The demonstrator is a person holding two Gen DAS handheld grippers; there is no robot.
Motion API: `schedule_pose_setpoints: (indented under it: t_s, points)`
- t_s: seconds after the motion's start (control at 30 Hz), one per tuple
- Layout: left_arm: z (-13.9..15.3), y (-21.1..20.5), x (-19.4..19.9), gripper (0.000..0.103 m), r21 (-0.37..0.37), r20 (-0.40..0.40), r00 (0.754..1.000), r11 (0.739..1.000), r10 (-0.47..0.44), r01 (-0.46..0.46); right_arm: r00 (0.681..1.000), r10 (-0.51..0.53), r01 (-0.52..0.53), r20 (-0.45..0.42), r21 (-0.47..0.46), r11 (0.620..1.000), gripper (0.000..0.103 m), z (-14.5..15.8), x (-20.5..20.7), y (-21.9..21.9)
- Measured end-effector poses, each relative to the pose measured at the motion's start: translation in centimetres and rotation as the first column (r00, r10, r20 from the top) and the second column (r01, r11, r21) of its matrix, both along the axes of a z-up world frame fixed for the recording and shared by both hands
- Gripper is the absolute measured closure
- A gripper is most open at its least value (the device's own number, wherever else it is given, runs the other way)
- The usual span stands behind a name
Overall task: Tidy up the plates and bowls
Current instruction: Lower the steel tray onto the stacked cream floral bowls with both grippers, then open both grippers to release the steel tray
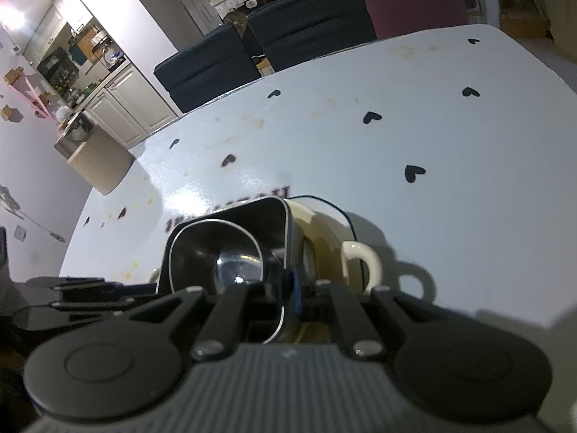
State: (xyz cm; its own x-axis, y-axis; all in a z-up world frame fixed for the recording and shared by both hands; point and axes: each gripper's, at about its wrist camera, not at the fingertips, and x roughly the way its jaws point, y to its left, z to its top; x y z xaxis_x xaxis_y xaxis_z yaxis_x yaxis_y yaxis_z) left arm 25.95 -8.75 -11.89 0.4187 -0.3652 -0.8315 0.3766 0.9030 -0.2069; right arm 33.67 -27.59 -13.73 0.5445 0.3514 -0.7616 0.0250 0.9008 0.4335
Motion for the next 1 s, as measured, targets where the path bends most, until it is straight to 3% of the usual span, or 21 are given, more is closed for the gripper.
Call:
schedule_pose_setpoints:
  t_s: [0.23, 0.87, 0.97, 1.0]
  points:
    - [1.07, 0.31, -0.51, 0.092, -0.036, 0.031, 1.000, 0.999, 0.006, -0.005, 1.000, 0.005, -0.005, -0.030, -0.005, 1.000, 0.096, -0.66, 0.23, 0.14]
    - [0.42, 0.16, -0.39, 0.091, -0.012, 0.012, 1.000, 1.000, -0.001, 0.001, 1.000, -0.003, 0.004, -0.008, 0.011, 1.000, 0.095, -0.40, 0.00, 0.01]
    - [0.65, 0.32, -0.50, 0.079, -0.008, 0.018, 1.000, 1.000, 0.005, -0.005, 1.000, 0.000, 0.000, -0.004, -0.008, 1.000, 0.092, -0.20, -0.12, 0.09]
    - [0.77, 0.44, -0.56, 0.070, -0.009, 0.021, 1.000, 1.000, 0.010, -0.010, 1.000, 0.000, 0.000, -0.001, -0.012, 1.000, 0.092, -0.11, -0.19, 0.11]
